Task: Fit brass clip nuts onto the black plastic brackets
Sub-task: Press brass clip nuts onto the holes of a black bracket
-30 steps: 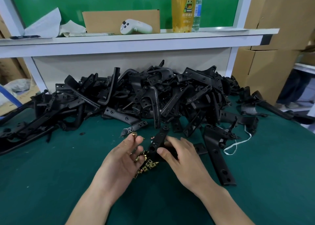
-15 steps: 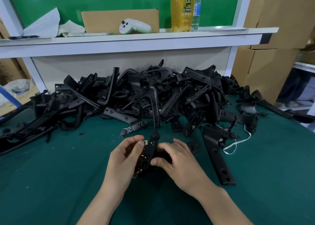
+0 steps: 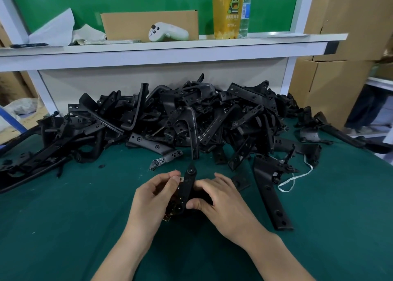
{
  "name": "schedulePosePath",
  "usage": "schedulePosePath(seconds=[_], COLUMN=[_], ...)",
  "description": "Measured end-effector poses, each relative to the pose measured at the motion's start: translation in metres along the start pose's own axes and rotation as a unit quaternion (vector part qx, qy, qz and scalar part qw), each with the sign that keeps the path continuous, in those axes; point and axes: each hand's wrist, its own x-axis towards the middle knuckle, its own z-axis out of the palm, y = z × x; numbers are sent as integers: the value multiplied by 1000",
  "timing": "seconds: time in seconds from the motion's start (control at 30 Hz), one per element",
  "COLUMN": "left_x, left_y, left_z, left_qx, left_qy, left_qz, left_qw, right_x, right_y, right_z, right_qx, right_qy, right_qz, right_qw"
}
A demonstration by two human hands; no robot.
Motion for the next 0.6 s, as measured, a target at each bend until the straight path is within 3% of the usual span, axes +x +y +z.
schedulePosePath(seconds=[0.2,0.5,0.6], left_x=[-1,1,2], left_y=[-1,-8,-7], left_z=[3,10,11], left_qx=[2,-106,-90], left_qy=[-5,35,33], left_qz=[-4,-70,-64], left_qw=[1000,991,993], right_x=[0,4,6], right_y=[-3,-6,-6], right_z=[3,11,10], right_qx=[-25,-50,-58], right_qy=[-34,-5,-2], right_qz=[-7,5,16], right_qw=[999,999,998])
